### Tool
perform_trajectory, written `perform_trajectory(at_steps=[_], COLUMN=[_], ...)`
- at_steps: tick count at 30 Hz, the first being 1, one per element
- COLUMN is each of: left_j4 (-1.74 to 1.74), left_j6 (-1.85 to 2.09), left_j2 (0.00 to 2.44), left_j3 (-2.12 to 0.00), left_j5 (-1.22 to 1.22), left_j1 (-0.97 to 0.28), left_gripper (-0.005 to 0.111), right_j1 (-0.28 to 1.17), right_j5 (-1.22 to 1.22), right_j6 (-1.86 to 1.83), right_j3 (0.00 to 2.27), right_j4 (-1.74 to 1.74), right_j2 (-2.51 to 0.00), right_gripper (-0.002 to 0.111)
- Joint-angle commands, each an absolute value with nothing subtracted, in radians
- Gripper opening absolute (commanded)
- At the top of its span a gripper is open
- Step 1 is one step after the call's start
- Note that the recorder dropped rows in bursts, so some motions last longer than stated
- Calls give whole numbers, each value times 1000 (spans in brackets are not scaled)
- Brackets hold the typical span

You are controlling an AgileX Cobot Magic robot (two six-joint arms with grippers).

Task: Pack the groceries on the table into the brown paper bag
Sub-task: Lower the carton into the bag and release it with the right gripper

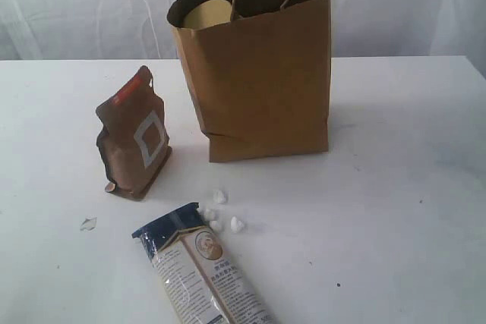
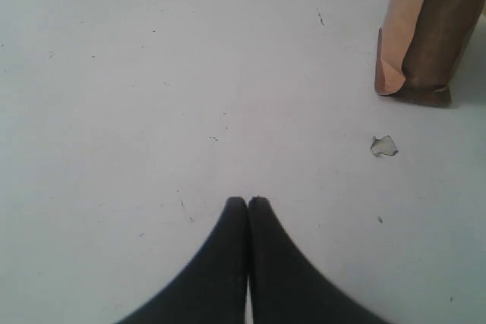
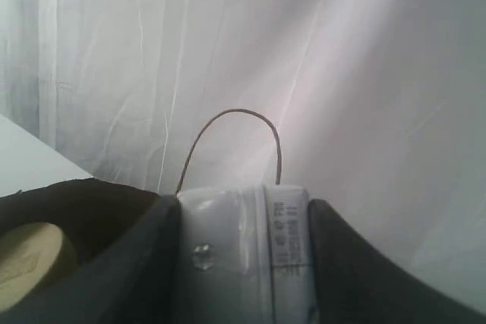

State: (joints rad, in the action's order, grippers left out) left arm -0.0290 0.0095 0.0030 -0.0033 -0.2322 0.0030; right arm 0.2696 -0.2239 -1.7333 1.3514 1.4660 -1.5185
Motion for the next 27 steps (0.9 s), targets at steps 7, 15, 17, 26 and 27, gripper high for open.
perform_trajectory(at_steps=[7,15,17,26,27], left_j4=[-29,-29,-29,-29,-29], left_j6=[0,0,0,0,0], left_j2=[0,0,0,0,0], left_j3=[0,0,0,0,0], left_j5=[-232,-232,-232,-232,-232], left_j1=[-3,-3,-3,-3,-3], left_gripper=[0,0,0,0,0], right_j1=[268,268,268,268,268], right_j5=[-223,-183,-167,-163,-163], right_j6=[-1749,-1749,-1749,-1745,-1745], right_j3=[1365,1365,1364,1353,1353], right_j4=[1484,1481,1481,1483,1483], right_j2=[-1575,-1578,-1578,-1578,-1578], right_gripper=[1,44,46,46,46])
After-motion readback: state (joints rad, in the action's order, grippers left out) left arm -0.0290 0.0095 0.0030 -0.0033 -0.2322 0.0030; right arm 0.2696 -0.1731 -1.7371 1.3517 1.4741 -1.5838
